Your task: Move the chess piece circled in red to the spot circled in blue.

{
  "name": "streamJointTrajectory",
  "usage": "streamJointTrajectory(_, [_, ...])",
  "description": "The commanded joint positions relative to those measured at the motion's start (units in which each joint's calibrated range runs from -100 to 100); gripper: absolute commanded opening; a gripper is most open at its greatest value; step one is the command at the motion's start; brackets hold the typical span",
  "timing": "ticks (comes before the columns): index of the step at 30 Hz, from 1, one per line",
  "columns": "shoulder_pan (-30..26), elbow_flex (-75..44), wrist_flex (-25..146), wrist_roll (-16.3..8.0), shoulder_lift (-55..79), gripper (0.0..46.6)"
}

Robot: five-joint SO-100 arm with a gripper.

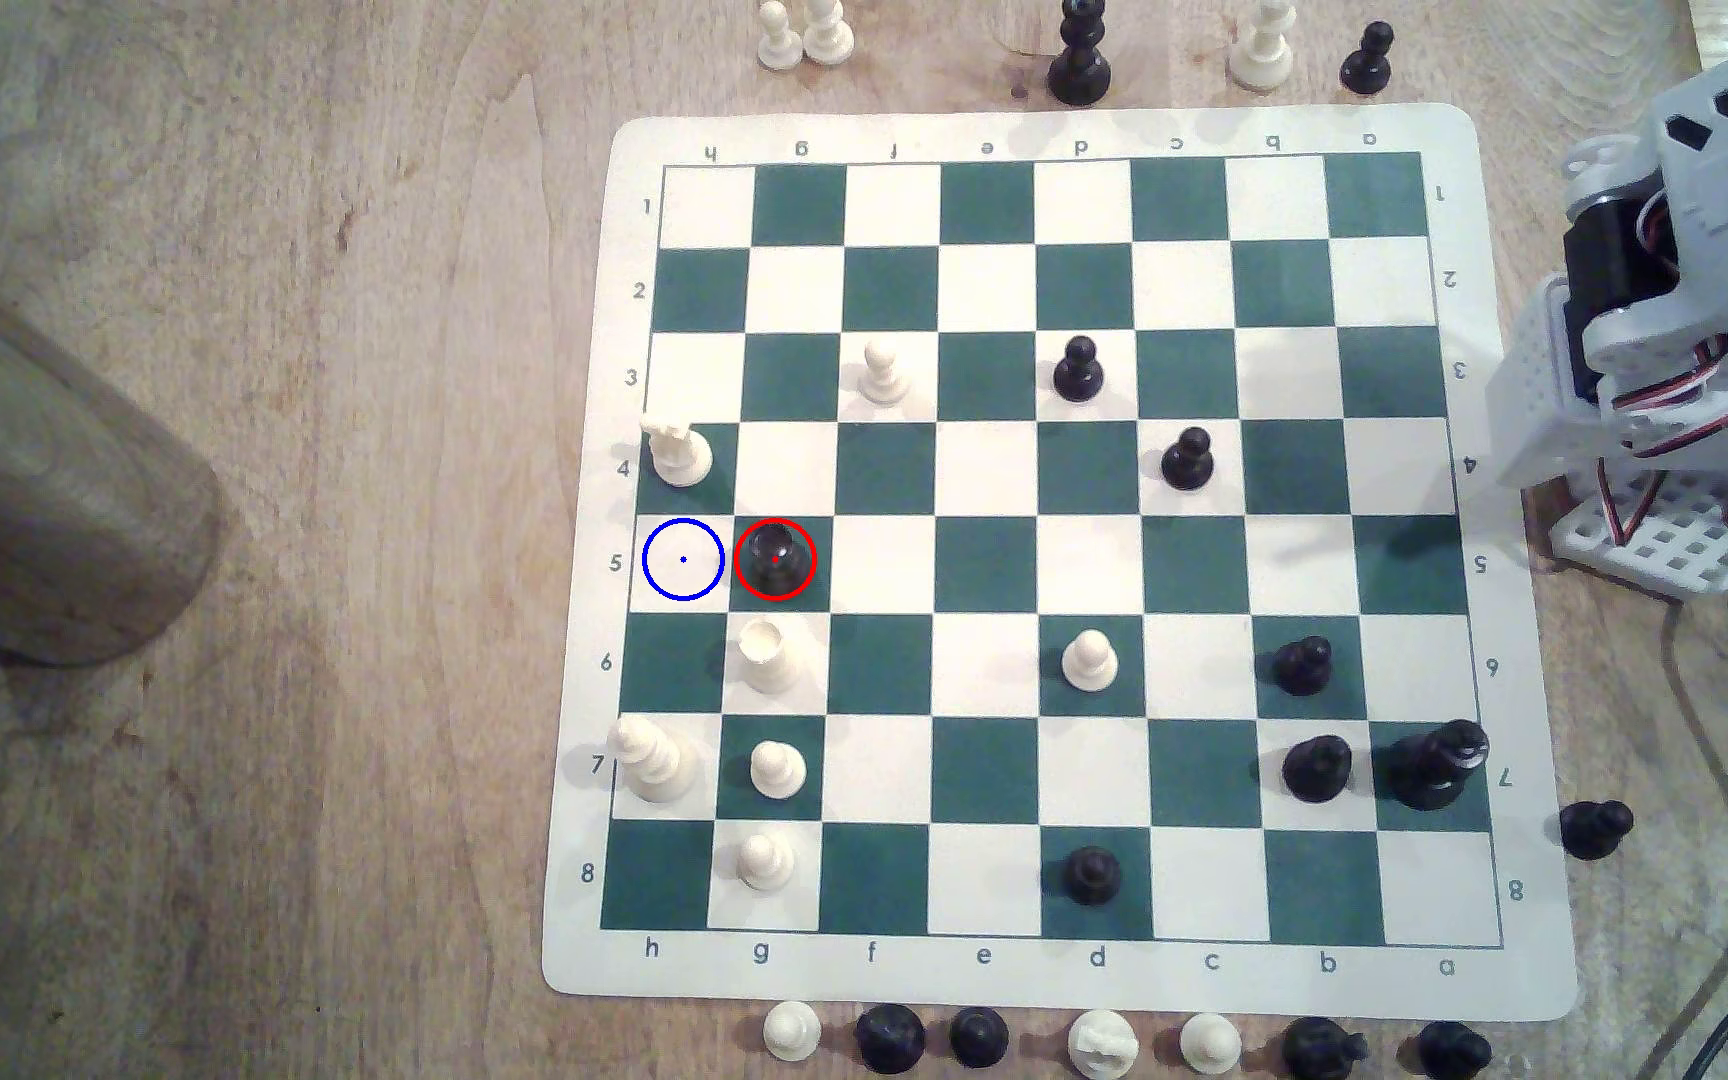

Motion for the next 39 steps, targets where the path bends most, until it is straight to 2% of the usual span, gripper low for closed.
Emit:
streamJointTrajectory(1, [-0.2,1.3,-0.9,0.1,-0.2,0.2])
streamJointTrajectory(22, [-0.2,1.3,-0.9,0.1,-0.2,0.2])
streamJointTrajectory(24, [-0.2,1.3,-0.5,0.0,-0.2,2.5])
streamJointTrajectory(25, [0.0,1.3,1.6,-0.2,-0.2,3.5])
streamJointTrajectory(30, [-0.7,1.3,20.3,0.0,-0.2,0.2])
streamJointTrajectory(32, [-0.9,1.2,28.0,0.0,-0.2,0.2])
streamJointTrajectory(36, [-3.3,1.2,43.5,2.4,-0.1,0.2])
streamJointTrajectory(39, [-4.0,1.2,54.3,2.6,-0.1,0.2])
